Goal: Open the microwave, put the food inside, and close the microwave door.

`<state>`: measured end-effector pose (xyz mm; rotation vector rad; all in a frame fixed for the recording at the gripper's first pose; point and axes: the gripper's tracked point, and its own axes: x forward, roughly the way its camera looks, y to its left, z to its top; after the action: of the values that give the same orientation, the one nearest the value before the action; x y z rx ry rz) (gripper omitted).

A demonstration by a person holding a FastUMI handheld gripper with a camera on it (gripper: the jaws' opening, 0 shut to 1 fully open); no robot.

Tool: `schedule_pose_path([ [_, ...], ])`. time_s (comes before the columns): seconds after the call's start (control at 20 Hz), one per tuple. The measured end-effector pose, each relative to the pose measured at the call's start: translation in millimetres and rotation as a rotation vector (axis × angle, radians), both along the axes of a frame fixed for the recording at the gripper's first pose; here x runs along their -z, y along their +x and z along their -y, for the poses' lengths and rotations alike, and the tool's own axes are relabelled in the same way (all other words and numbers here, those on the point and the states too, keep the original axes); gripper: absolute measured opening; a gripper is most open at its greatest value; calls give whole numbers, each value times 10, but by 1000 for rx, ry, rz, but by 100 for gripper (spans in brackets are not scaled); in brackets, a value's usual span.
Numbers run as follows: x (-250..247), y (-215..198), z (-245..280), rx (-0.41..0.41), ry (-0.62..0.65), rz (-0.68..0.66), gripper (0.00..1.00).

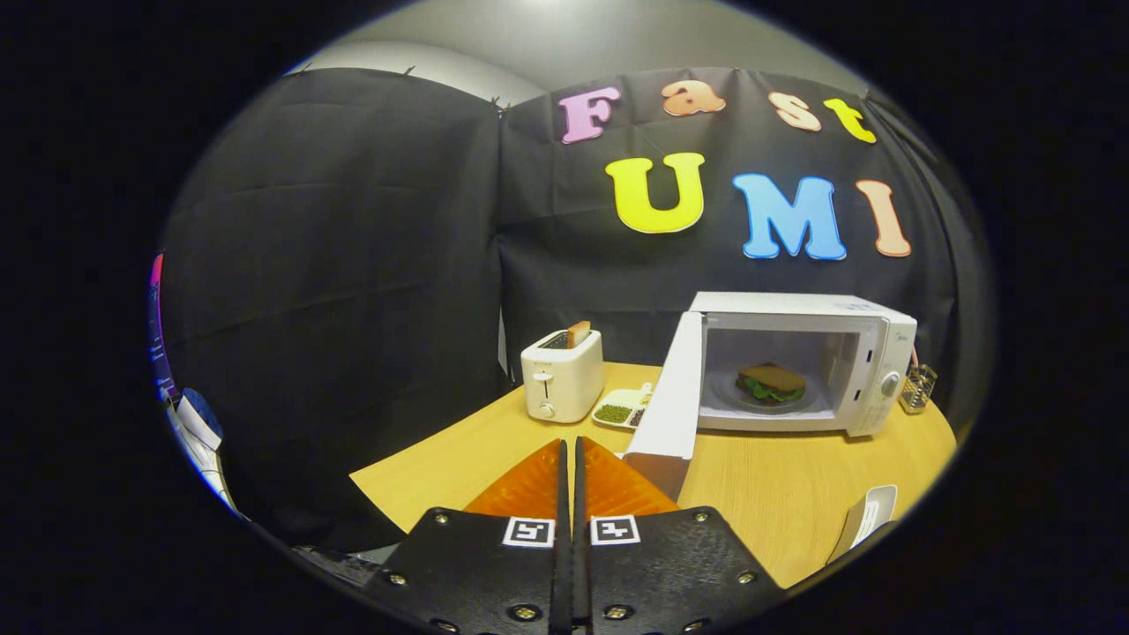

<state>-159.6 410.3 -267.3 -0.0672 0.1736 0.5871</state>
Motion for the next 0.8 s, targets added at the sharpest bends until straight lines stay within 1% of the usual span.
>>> schedule_pose_path([
  [0.15, -103, 105, 223, 40, 8, 17, 1],
  [0.25, -130, 163, 442, 81, 4, 28, 1],
  [0.5, -158, 420, 1057, 208, -31, 49, 1],
  [0.8, -272, 760, 1616, 345, -17, 71, 1],
])
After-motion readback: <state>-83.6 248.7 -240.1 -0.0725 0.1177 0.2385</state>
